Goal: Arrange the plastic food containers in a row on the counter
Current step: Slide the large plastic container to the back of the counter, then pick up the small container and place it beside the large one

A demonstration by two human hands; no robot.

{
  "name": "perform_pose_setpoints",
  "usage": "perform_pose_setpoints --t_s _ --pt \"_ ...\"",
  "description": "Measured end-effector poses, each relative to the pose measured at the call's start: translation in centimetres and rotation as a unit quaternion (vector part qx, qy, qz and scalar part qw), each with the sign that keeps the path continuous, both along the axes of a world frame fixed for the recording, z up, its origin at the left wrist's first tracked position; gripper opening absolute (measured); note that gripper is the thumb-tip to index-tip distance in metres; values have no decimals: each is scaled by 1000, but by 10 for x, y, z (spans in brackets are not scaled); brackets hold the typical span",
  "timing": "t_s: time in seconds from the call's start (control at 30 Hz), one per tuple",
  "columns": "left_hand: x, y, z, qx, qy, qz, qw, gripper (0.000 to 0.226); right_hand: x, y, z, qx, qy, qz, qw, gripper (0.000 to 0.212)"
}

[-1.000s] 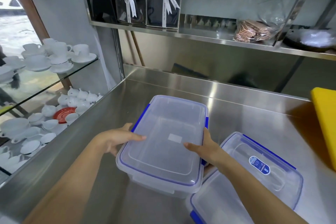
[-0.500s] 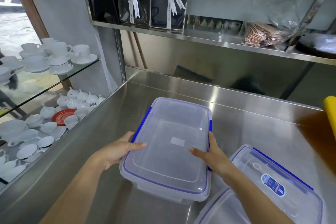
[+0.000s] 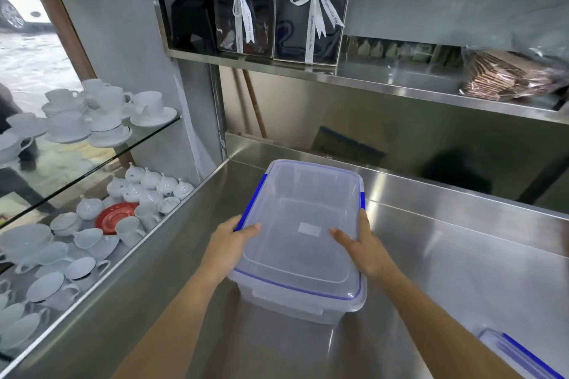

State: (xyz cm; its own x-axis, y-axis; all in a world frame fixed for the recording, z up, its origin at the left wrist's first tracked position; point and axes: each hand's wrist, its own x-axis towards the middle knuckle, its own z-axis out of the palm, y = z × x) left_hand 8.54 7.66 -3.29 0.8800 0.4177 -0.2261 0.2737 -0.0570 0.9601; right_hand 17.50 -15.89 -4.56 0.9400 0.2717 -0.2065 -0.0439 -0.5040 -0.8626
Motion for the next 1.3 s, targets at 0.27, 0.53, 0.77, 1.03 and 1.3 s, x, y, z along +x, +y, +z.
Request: perform_pose_setpoints --t_s 0.27,0.53,0.77,1.03,1.3 --pt "56 27 -3 2 6 -4 1000 15 47 25 2 -39 -8 -6 999 98" --pt "56 33 -5 235 144 -13 961 71 32 28 35 -231 8 8 973 77" --pt "51 14 55 454 210 -108 859 61 13 -20 84 -288 -36 121 949 50" --pt "-10 -160 103 325 -36 -293 898 67 -38 -129 98 -312 -20 94 945 71" --pt "-45 -259 23 188 73 -355 913 96 -113 -216 66 -336 -94 -27 937 85"
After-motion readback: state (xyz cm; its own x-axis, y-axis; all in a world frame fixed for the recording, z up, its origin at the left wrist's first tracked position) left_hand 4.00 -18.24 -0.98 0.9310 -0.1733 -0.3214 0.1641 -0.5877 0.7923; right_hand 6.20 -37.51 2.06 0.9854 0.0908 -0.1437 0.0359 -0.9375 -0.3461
